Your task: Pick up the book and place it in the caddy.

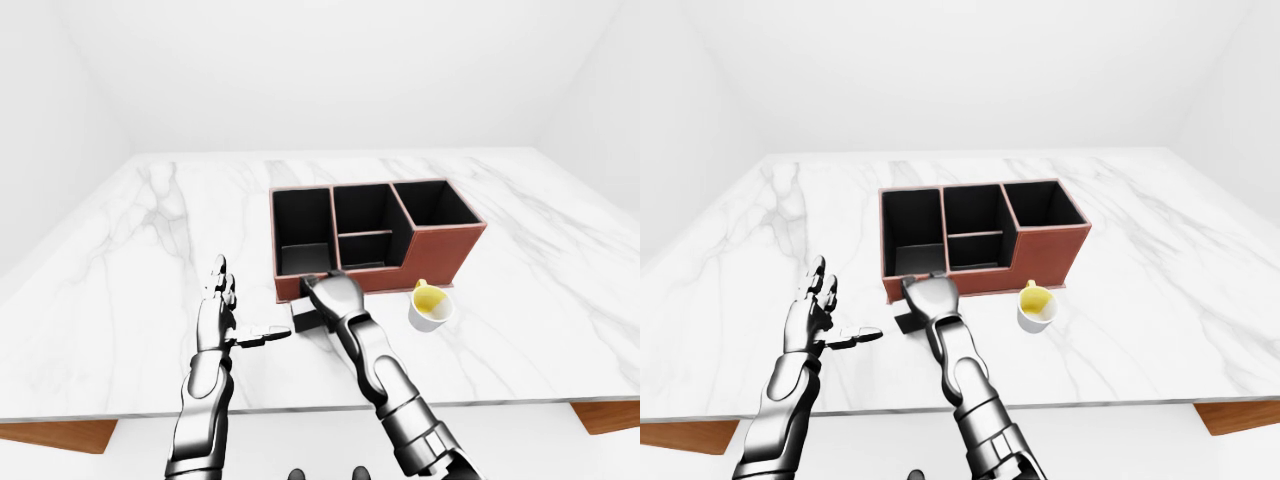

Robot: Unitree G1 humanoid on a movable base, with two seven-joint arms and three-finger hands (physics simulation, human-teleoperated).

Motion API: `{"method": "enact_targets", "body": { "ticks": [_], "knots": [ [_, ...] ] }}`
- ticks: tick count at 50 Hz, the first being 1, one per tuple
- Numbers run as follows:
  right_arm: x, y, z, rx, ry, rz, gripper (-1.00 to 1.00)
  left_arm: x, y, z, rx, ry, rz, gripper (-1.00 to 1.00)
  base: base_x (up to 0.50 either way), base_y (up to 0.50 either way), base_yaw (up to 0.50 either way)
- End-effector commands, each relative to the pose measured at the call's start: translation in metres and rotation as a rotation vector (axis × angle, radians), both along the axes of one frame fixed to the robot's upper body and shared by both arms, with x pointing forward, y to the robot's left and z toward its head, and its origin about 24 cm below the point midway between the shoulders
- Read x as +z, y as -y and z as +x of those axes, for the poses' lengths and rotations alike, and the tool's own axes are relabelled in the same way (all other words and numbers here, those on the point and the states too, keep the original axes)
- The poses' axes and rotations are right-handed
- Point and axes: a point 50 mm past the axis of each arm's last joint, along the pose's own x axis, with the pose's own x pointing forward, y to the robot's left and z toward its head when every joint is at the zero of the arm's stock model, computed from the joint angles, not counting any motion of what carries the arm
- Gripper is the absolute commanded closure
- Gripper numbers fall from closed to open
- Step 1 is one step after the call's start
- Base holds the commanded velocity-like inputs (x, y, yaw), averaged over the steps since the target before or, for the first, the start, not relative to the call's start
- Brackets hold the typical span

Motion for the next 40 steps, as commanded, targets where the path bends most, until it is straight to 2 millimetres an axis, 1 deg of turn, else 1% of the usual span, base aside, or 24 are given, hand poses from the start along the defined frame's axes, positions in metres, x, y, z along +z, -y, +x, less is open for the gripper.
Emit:
{"method": "enact_targets", "body": {
  "ticks": [1,12,14,16,19,20,22,23,27,28,29,33,34,35,38,40],
  "knots": [
    [-0.021,0.003,-0.006,-0.003,-0.087,-0.016,1.0,-0.001,0.0,0.0,0.0,0.001,0.0,-1.0,0.0,0.0,0.0],
    [-0.022,0.004,-0.006,-0.006,-0.082,-0.019,1.0,0.0,0.0,0.0,-0.001,0.001,-0.001,-1.0,0.0,0.0,0.0],
    [-0.019,0.004,-0.005,-0.009,-0.07,-0.015,1.0,0.001,0.0,-0.001,0.0,0.001,-0.001,-1.0,0.0,0.0,0.0],
    [-0.012,0.005,-0.004,-0.014,-0.041,0.003,1.0,0.001,0.0,-0.001,-0.001,0.001,-0.001,-1.0,0.0,0.0,0.0],
    [0.006,0.006,-0.003,-0.013,0.004,0.021,1.0,0.0,0.0,-0.001,-0.001,0.002,0.0,-1.0,0.0,0.0,0.0],
    [0.017,0.006,-0.004,-0.009,0.032,0.026,1.0,0.0,0.0,-0.001,-0.001,0.002,0.0,-1.0,0.0,0.0,0.0],
    [0.03,0.008,-0.004,-0.012,0.068,0.028,1.0,0.001,0.0,-0.001,-0.002,0.001,0.0,-1.0,0.0,0.0,0.0],
    [0.04,0.008,-0.004,-0.013,0.093,0.04,1.0,0.001,0.0,0.0,-0.002,0.002,0.0,-1.0,0.0,0.0,0.0],
    [0.04,0.009,-0.004,-0.014,0.094,0.041,1.0,0.001,0.0,0.0,-0.002,0.002,0.0,-1.0,0.0,0.0,0.0],
    [0.066,0.009,-0.009,-0.006,0.157,0.038,1.0,0.001,0.0,-0.001,-0.002,0.002,0.0,-1.0,0.0,0.0,0.0],
    [0.087,0.01,-0.016,-0.004,0.202,0.033,1.0,0.001,0.0,-0.001,-0.002,0.001,0.0,-1.0,0.0,0.0,0.0],
    [0.089,0.01,-0.016,-0.012,0.202,0.034,1.0,0.001,0.0,-0.001,-0.002,0.001,0.0,-1.0,0.0,0.0,0.0],
    [0.099,0.01,-0.021,-0.012,0.225,0.025,1.0,0.001,0.001,-0.001,-0.002,0.001,0.001,-1.0,0.0,0.0,0.0],
    [0.12,0.009,-0.033,-0.006,0.267,0.022,1.0,0.0,0.0,0.0,0.0,0.0,0.001,-1.0,0.0,0.0,0.0],
    [0.129,0.008,-0.038,-0.018,0.287,0.024,1.0,-0.001,0.0,0.0,0.0,0.0,0.001,-1.0,0.0,0.0,0.0],
    [0.129,0.008,-0.038,-0.02,0.286,0.026,1.0,-0.001,0.0,0.0,0.0,0.0,0.001,-1.0,0.0,0.0,0.0]
  ]
}}
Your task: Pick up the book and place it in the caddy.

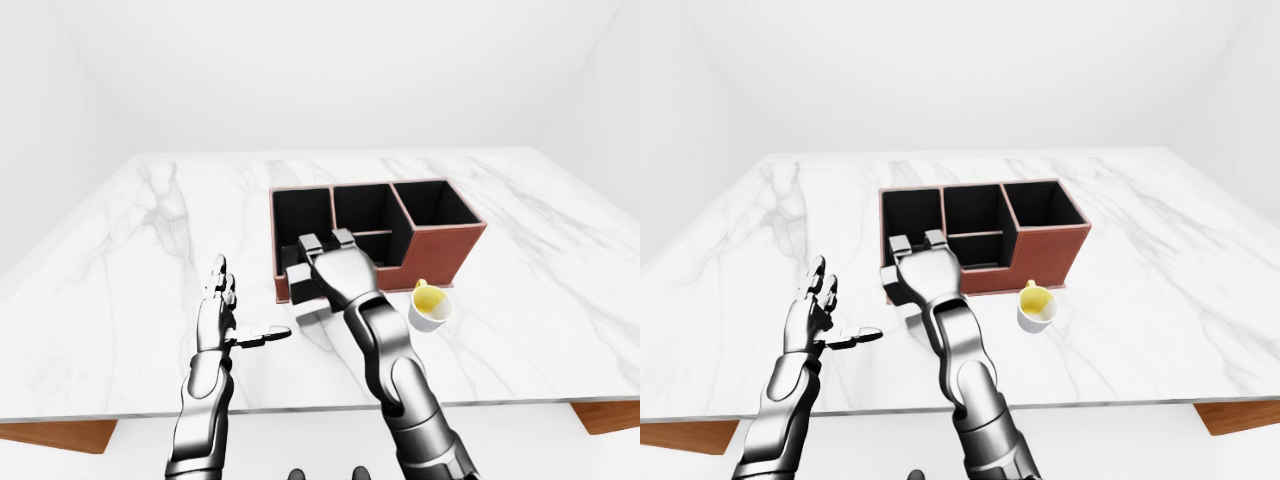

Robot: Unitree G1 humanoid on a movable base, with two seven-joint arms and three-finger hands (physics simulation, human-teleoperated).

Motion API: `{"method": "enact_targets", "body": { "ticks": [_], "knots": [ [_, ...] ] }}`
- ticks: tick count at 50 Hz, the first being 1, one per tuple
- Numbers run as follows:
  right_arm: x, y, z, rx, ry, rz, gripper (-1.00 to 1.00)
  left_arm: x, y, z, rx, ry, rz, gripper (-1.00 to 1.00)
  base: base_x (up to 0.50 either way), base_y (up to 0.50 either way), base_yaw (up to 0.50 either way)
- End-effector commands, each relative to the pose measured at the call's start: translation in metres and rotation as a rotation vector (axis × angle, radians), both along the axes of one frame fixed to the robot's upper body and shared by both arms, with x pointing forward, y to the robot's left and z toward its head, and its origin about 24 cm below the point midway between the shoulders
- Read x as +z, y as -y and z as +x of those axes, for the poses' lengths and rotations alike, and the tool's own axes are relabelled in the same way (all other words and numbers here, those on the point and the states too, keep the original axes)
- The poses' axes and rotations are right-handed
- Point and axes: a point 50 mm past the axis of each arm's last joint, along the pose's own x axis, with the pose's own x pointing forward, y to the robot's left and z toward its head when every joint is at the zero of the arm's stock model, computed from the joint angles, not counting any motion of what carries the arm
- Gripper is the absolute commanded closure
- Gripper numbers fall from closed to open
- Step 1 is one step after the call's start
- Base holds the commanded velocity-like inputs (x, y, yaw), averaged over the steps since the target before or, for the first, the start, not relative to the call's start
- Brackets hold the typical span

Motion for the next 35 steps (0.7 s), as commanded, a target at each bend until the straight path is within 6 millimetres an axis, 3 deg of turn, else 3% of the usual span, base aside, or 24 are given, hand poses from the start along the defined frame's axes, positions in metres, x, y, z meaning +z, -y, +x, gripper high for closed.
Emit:
{"method": "enact_targets", "body": {
  "ticks": [1,5,9,19,27,35],
  "knots": [
    [0.062,0.003,-0.027,-0.031,0.167,0.008,1.0,-0.001,0.0,0.001,0.002,-0.001,0.001,-1.0,0.0,0.0,0.0],
    [0.079,0.001,-0.036,-0.043,0.195,0.017,1.0,-0.001,0.0,0.001,0.001,-0.001,0.002,-1.0,0.0,0.0,0.0],
    [0.079,0.002,-0.036,-0.046,0.194,0.02,1.0,-0.001,0.0,0.001,0.001,-0.001,0.002,-1.0,0.0,0.0,0.0],
    [0.124,0.01,-0.046,-0.111,0.372,0.082,1.0,-0.002,0.0,0.002,0.001,-0.002,0.003,-1.0,0.0,0.0,0.0],
    [0.141,0.025,-0.029,-0.169,0.425,0.057,1.0,0.001,0.0,-0.001,0.001,-0.001,0.002,-1.0,0.0,0.0,0.0],
    [0.132,0.037,-0.007,-0.177,0.371,-0.001,1.0,0.0,0.0,-0.001,0.002,-0.002,0.001,-1.0,0.0,0.0,0.0]
  ]
}}
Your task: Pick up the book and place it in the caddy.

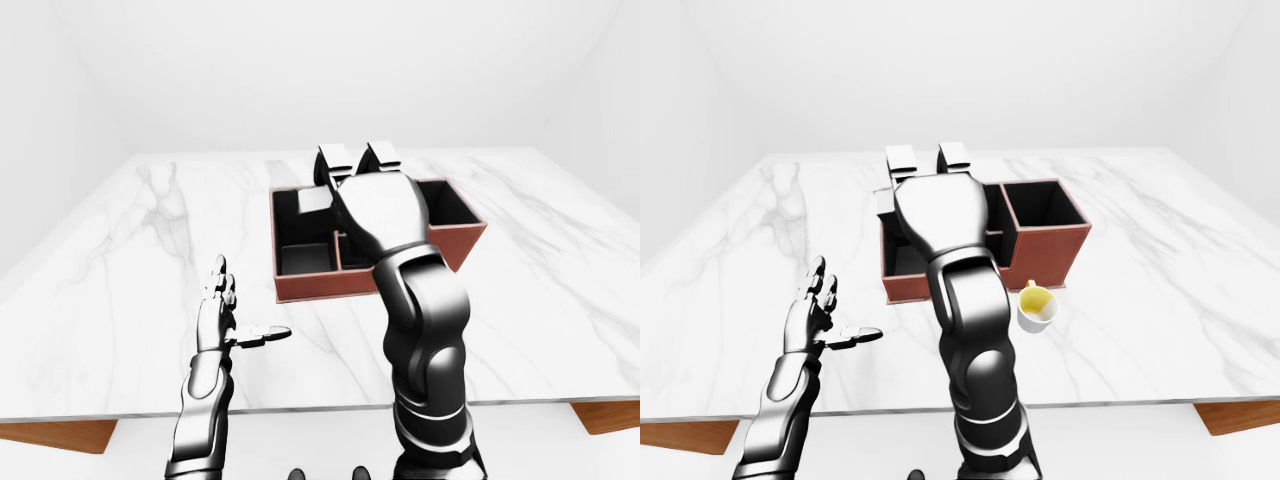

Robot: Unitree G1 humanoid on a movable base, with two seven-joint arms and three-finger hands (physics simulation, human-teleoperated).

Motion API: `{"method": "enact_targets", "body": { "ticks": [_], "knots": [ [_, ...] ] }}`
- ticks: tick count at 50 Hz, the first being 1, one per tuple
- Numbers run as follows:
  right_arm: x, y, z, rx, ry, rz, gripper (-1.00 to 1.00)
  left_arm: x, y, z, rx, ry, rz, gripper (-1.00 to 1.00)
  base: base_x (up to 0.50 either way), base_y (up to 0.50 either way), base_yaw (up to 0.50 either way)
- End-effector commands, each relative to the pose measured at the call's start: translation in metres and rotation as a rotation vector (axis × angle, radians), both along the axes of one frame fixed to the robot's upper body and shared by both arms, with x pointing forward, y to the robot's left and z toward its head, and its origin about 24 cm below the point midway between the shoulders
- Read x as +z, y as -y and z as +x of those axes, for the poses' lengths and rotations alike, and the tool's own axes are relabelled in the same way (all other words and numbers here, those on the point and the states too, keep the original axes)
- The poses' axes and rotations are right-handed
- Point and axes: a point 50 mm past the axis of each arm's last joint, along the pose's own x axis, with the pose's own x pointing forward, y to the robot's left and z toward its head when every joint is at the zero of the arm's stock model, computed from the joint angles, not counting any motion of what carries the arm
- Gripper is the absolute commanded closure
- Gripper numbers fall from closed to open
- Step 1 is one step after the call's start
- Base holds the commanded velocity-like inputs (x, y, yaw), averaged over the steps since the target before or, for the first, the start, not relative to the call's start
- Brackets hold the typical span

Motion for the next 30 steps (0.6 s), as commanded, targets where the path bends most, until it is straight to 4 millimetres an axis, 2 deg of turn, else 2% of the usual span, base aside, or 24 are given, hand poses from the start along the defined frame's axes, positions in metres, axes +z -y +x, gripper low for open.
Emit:
{"method": "enact_targets", "body": {
  "ticks": [1,9,10,30],
  "knots": [
    [0.01,0.02,0.018,-0.08,0.028,-0.047,1.0,0.0,0.0,0.0,0.0,-0.001,-0.001,-1.0,0.0,0.0,0.0],
    [0.011,0.024,0.026,-0.082,0.019,-0.067,1.0,0.0,0.0,0.0,0.001,-0.001,-0.001,-1.0,0.0,0.0,0.0],
    [0.009,0.028,0.034,-0.084,-0.009,-0.067,1.0,0.0,0.0,0.0,0.001,-0.001,-0.002,-1.0,0.0,0.0,0.0],
    [-0.005,0.027,0.048,-0.05,-0.075,-0.088,1.0,-0.003,0.001,0.002,0.002,-0.001,-0.001,-1.0,0.0,0.0,0.0]
  ]
}}
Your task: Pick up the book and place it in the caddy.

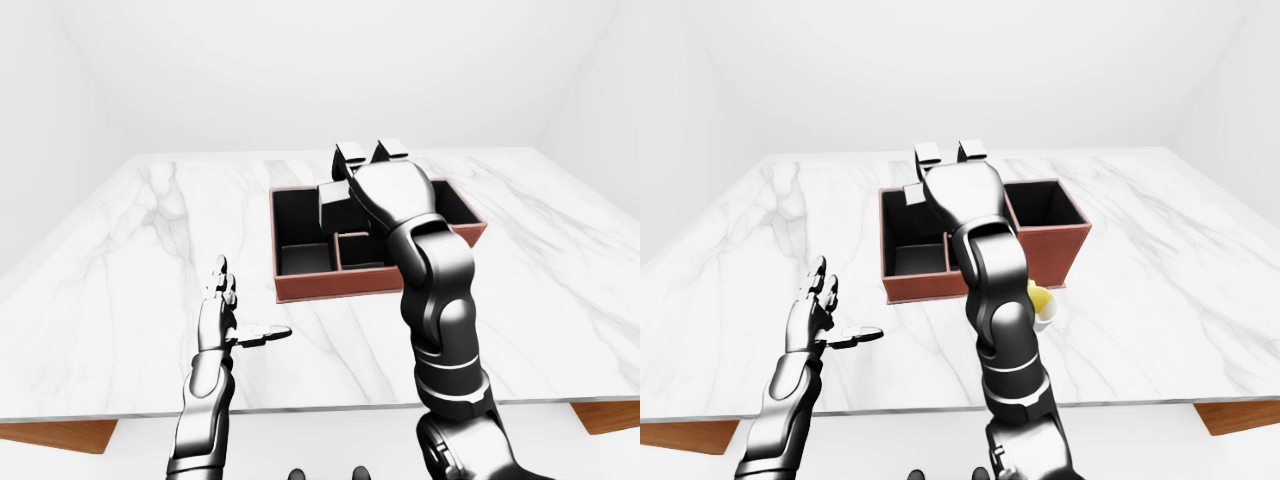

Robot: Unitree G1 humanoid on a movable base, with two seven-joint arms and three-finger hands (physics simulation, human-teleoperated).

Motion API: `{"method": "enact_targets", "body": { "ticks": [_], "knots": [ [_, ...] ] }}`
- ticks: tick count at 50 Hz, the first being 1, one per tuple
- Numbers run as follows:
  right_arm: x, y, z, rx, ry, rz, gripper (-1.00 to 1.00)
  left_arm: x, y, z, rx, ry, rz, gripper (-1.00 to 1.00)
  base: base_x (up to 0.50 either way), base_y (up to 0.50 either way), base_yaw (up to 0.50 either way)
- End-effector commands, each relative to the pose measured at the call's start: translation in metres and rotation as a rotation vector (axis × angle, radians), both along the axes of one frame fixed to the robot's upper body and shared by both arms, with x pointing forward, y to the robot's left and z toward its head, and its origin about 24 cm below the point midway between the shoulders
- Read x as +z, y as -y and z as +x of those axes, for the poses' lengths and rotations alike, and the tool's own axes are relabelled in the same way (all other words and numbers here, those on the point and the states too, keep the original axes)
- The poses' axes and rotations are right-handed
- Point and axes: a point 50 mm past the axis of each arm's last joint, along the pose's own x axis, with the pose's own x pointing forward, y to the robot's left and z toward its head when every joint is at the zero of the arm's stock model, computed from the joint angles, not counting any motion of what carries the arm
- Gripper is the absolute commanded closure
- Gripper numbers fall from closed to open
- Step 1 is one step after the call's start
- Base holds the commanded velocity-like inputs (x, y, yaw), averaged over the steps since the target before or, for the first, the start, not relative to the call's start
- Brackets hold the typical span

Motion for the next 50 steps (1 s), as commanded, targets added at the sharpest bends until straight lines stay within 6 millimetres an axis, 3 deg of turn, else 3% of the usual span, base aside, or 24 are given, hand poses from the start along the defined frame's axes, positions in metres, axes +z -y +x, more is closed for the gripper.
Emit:
{"method": "enact_targets", "body": {
  "ticks": [1,50],
  "knots": [
    [0.0,0.003,0.007,-0.02,0.008,-0.02,1.0,-0.001,0.0,0.0,0.001,0.0,-0.001,-1.0,0.0,0.0,0.0],
    [-0.015,0.019,0.023,-0.081,-0.008,-0.05,1.0,0.002,0.0,-0.001,0.001,0.0,0.0,-1.0,0.0,0.0,0.0]
  ]
}}
